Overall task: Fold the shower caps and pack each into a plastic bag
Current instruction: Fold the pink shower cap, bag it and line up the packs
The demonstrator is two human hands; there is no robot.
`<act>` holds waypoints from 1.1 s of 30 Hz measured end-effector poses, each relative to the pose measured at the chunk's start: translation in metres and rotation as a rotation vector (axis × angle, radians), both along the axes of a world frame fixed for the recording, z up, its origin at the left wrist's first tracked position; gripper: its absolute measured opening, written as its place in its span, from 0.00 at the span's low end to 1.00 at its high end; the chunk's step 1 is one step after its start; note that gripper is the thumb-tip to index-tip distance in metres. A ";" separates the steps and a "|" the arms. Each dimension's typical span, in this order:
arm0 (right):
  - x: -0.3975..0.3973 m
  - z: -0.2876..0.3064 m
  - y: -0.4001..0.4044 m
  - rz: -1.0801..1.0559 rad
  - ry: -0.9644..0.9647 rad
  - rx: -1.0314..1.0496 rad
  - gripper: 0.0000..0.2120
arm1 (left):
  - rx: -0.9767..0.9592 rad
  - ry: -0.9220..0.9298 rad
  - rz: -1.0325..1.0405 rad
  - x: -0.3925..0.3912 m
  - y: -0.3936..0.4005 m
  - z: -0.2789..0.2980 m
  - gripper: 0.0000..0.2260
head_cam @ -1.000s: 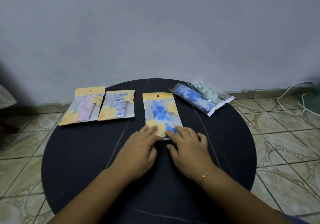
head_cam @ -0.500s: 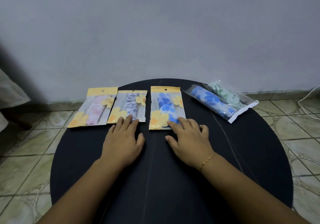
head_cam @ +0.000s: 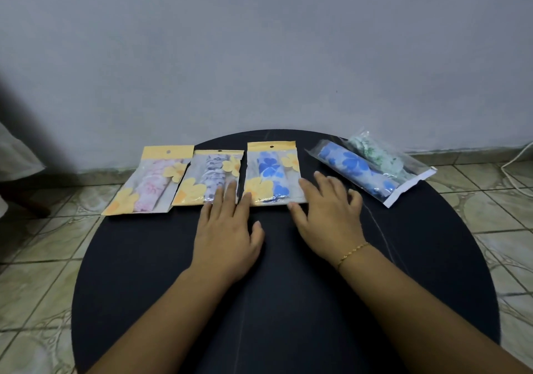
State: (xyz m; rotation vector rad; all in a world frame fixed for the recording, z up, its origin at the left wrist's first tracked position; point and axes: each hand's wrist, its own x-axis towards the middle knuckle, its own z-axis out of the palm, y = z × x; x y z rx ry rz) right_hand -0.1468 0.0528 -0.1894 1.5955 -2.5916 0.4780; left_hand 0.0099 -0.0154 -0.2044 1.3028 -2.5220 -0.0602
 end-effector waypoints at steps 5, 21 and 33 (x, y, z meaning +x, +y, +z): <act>-0.032 -0.002 0.016 -0.296 0.018 0.119 0.33 | -0.012 -0.020 -0.112 -0.028 0.020 0.000 0.33; 0.007 0.015 0.065 -0.056 0.141 0.075 0.27 | -0.017 0.027 -0.284 -0.043 0.050 -0.002 0.36; -0.002 0.017 0.100 0.170 -0.066 0.142 0.26 | -0.002 0.099 -0.477 -0.033 0.085 0.006 0.33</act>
